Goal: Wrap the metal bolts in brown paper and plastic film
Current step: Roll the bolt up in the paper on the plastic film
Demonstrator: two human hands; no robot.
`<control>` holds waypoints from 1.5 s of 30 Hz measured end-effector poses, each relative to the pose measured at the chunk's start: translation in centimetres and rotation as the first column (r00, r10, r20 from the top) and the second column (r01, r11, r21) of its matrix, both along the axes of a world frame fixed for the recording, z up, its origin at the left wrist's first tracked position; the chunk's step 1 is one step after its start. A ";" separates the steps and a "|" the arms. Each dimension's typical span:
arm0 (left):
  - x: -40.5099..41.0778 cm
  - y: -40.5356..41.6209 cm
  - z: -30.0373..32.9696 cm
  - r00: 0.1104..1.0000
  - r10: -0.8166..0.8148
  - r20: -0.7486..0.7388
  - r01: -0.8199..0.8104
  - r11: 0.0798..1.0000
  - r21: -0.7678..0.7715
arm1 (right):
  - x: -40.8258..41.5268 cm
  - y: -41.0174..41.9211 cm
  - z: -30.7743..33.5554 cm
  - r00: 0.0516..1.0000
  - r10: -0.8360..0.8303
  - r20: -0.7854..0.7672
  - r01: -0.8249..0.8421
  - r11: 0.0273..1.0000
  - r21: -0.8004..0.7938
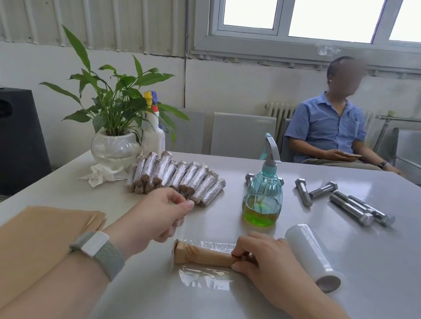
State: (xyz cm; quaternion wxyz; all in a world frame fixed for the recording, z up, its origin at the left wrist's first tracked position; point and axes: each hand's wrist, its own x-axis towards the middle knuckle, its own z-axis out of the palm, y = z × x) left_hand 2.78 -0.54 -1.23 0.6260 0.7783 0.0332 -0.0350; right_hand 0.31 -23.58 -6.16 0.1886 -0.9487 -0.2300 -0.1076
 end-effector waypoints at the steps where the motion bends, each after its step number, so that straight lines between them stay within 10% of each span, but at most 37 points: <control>1: 0.1 -0.8 -0.2 1.000 -0.022 -0.003 0.022 1.000 0.000 | 0.0 0.0 0.0 1.000 0.003 0.002 -0.003 1.000 0.006; 12: 0.9 -5.1 -2.3 0.954 -0.288 -0.085 0.283 0.769 0.573 | 0.0 -0.1 0.1 0.999 0.033 0.031 -0.033 0.999 -0.004; 45: -2.1 -3.8 -3.0 0.865 -0.494 0.090 0.355 0.728 0.587 | 1.0 -0.4 -0.4 0.987 0.157 0.036 -0.151 0.978 -0.144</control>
